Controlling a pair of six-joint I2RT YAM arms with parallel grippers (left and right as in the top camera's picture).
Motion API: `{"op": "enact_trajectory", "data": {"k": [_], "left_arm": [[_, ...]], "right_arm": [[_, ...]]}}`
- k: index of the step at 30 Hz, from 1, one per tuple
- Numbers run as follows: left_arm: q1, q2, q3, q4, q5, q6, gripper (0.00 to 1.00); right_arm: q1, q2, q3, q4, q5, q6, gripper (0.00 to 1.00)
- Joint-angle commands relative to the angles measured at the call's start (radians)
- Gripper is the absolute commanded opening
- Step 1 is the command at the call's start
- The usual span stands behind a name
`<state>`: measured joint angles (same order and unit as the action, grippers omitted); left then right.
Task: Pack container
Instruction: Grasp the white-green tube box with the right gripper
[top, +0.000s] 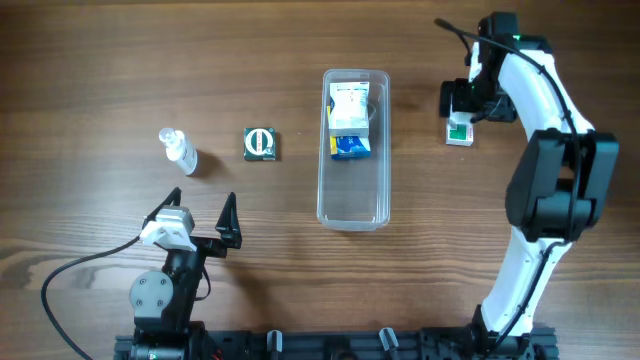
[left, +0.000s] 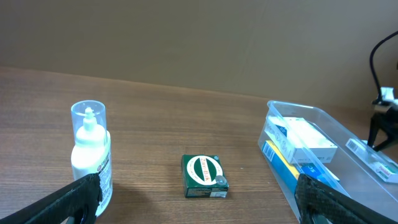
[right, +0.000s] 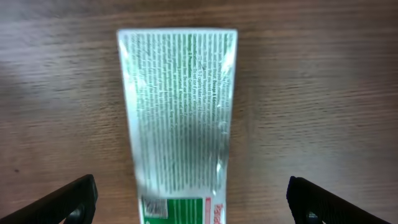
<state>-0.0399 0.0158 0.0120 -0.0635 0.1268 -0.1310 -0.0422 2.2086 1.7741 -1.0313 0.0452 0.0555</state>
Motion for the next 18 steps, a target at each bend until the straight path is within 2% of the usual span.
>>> {"op": "enact_trajectory", "data": {"k": [1, 7, 18], "left_arm": [[0.003, -0.002, -0.006, -0.003, -0.009, 0.023, 1.00], [0.003, -0.002, -0.006, -0.003, -0.009, 0.023, 1.00], [0.003, -0.002, -0.006, -0.003, -0.009, 0.023, 1.00]], "right_arm": [[0.004, 0.040, -0.002, -0.001, -0.020, 0.016, 0.99], [0.006, 0.043, -0.002, 0.000, -0.021, 0.037, 0.95], [0.023, 0.060, -0.002, 0.014, -0.026, 0.044, 0.96]]}}
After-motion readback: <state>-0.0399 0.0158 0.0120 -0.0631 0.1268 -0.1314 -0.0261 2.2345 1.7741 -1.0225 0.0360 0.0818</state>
